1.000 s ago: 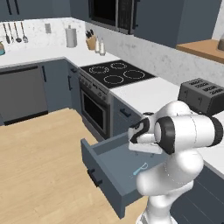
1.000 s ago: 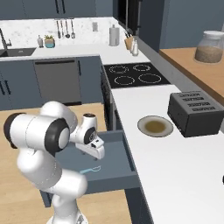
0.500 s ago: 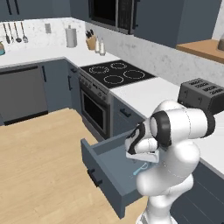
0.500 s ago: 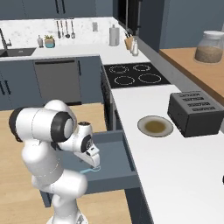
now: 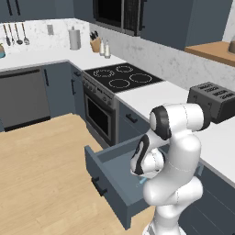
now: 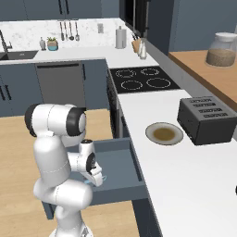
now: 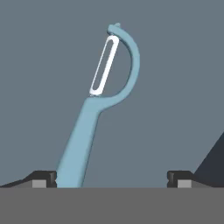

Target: Pick the peeler from the drawer and place it on the counter.

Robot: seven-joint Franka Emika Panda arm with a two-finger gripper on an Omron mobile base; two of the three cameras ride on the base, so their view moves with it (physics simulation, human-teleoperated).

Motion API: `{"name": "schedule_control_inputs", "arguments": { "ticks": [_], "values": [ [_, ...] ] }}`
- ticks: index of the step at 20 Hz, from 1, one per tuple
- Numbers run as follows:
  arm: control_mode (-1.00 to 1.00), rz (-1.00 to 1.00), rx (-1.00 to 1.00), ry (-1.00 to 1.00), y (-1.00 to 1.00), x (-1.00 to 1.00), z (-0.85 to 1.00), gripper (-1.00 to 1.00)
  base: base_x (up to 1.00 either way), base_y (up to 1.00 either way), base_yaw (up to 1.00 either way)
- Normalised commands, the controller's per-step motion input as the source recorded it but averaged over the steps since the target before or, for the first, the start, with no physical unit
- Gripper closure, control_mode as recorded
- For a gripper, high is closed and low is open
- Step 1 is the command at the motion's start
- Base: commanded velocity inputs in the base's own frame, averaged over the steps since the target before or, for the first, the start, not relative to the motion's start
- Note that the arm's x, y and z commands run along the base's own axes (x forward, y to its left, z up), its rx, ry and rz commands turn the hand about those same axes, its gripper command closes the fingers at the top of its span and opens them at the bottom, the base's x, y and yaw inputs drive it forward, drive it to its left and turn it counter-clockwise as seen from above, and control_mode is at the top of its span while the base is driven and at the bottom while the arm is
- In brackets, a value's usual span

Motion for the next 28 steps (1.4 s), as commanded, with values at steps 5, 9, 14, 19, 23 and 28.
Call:
{"name": "schedule_control_inputs", "arguments": {
  "ticks": [5,9,14,19,23,28],
  "values": [
    [-1.0,-0.06,-0.02,0.0,0.25,0.02,-0.28,-1.0,0.0,0.0,0.0],
    [-1.0,-0.05,-0.03,0.0,0.12,0.14,-0.38,-1.0,0.0,0.0,0.0],
    [-1.0,-0.02,-0.02,-0.01,0.05,0.01,-0.43,1.0,0.0,0.0,0.0],
    [-1.0,0.0,0.0,0.0,0.0,-0.04,-0.05,1.0,0.0,0.0,0.0],
    [-1.0,0.0,0.0,-0.02,0.0,-0.21,0.21,1.0,0.0,0.0,0.0],
    [-1.0,-0.02,0.0,-0.04,-0.13,-0.21,1.0,1.0,0.0,0.0,0.0]
  ]
}}
